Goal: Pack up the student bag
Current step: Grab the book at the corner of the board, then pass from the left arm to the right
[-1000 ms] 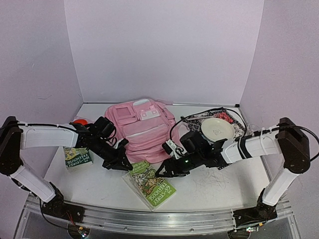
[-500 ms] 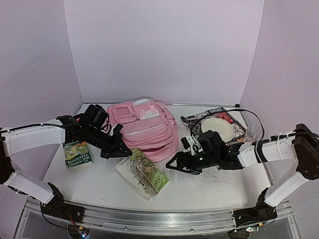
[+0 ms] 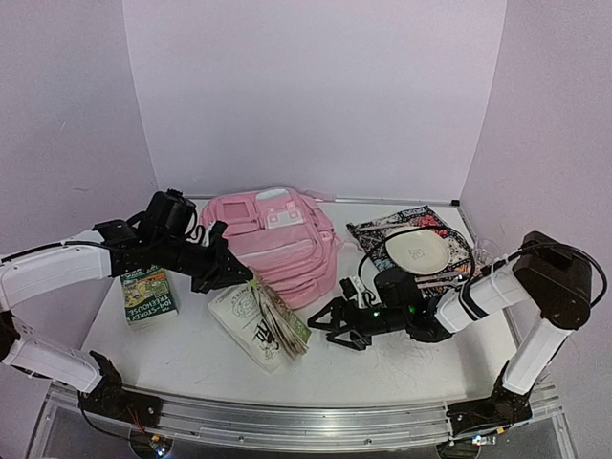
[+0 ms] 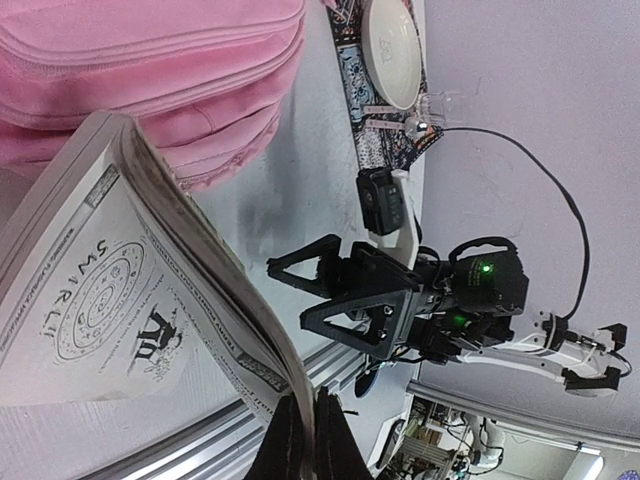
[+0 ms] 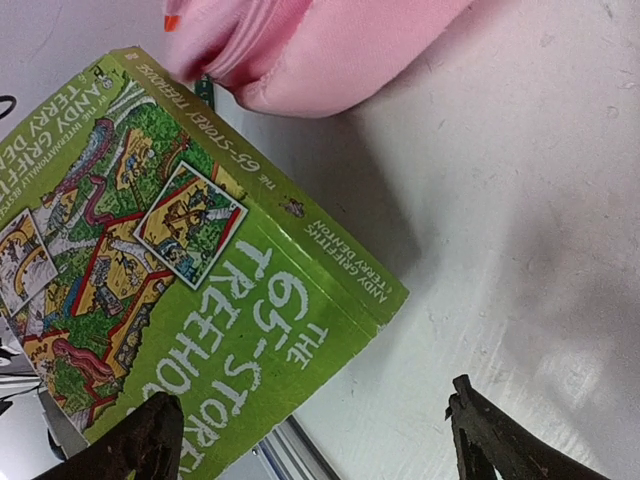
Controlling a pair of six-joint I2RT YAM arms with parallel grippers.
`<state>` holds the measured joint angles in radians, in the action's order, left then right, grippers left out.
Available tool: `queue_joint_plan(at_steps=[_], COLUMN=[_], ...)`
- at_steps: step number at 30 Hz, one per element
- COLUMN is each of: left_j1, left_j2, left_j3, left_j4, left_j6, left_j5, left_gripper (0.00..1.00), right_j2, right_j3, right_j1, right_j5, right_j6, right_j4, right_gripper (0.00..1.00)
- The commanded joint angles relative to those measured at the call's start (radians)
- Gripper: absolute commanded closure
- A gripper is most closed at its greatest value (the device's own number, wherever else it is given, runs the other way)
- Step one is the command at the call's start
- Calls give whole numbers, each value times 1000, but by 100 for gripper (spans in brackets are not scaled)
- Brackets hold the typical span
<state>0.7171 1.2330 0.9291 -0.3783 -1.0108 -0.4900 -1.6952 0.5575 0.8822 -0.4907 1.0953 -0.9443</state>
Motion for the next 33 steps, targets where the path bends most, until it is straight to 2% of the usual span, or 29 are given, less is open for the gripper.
queue_joint_plan(at_steps=[1, 4, 9, 17, 20, 25, 33], left_j1=[-9, -10, -10, -11, -12, -17, -19], left_j2=[-72, -80, -63, -59, -56, -73, -68], left_j3=[46, 27, -2, 13, 24, 1, -39], left_j4=[140, 139, 139, 143, 144, 144, 140], left_j6=[-2, -2, 11, 5, 30, 92, 194], left_j5=[42, 68, 81, 129, 126, 100, 75], left_gripper=[100, 100, 100, 100, 100, 100, 100], right_j2=[-12, 20, 100, 109, 78, -6, -165], right_j3=[45, 60, 130, 177, 176, 172, 258], right_j1=[3, 3, 9, 35, 33, -4, -55], right_j5=[-45, -45, -6, 31, 39, -33, -128], right_j6=[0, -101, -329, -465, -447, -334, -340], right_j4=[-90, -57, 171, 231, 188, 3, -93], right_gripper=[8, 8, 6, 4, 3, 3, 3])
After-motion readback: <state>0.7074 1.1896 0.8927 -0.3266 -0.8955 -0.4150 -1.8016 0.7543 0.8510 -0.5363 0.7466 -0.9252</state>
